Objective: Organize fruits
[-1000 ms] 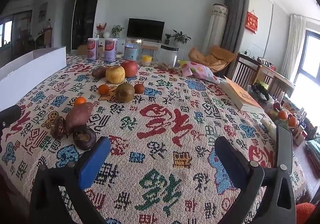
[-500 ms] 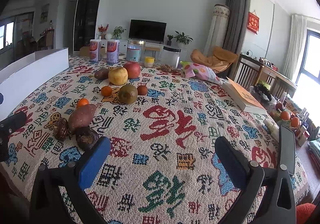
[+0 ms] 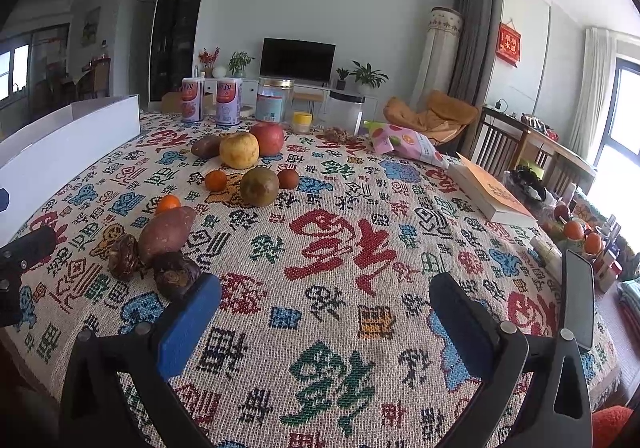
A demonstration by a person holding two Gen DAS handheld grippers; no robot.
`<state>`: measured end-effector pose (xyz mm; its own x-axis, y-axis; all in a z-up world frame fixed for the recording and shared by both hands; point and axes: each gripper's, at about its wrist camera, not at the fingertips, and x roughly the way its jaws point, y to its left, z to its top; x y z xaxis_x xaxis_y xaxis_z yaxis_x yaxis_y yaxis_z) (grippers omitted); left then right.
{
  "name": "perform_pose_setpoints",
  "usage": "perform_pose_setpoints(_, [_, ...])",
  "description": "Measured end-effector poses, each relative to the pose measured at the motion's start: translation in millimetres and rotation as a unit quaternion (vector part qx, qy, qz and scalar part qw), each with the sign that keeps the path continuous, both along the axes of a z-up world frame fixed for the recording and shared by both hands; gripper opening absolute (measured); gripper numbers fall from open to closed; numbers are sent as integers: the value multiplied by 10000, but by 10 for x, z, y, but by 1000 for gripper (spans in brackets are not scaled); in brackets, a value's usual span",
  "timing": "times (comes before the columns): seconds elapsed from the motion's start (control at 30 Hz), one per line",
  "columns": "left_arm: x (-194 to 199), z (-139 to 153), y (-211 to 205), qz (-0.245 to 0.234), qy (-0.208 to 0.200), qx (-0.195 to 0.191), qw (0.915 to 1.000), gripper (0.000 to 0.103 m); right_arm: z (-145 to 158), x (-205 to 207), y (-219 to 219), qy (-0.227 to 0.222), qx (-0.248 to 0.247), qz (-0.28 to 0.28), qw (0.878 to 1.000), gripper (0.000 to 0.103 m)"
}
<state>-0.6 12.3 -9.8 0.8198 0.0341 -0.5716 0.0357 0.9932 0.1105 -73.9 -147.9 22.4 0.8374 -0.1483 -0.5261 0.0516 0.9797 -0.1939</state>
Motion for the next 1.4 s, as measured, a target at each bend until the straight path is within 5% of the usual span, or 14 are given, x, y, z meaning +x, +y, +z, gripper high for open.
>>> perform_pose_setpoints(1.4, [4,-29,10,22,-3,22,10000,102,9,3,-4,-22,47,8,10000,103])
